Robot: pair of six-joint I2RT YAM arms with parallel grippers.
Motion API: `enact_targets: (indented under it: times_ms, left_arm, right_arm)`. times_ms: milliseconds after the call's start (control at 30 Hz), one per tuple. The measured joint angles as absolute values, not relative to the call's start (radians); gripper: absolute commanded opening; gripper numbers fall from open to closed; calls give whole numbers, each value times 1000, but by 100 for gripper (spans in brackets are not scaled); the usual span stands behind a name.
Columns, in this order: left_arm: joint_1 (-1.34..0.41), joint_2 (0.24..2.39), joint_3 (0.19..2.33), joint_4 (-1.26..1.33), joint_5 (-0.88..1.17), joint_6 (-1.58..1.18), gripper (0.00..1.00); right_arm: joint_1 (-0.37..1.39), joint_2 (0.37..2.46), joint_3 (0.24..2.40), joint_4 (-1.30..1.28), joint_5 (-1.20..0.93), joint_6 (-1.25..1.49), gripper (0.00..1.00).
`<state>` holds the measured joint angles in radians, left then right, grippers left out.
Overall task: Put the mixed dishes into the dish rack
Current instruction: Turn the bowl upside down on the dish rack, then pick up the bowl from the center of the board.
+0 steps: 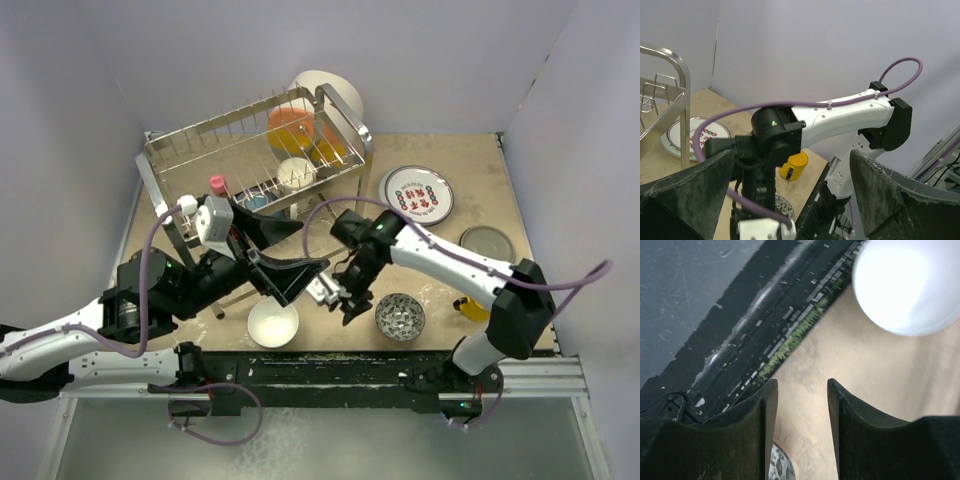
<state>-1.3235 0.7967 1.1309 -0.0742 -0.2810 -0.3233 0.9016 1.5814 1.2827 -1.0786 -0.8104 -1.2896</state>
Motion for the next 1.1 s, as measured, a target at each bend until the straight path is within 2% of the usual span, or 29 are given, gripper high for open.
enact_targets:
  times_ms: [233,667,800,1100]
  left_arm:
    - [-1324,773,1064,8,-284,-336,99]
    - [-1324,755,893,69,-300,-341,99]
    - [-1324,780,888,64,-308,-353,100]
    - [-1324,920,878,-97,-267,-497,99]
  right_arm:
    - [643,1470,1249,-1058,-853,-1283,53]
    - [197,1294,1195,-1056,-968,-1286,55]
    - [133,1293,1195,-1038,-994,-1243,56]
    - [104,1209,1178,-805,-1028,-922,68]
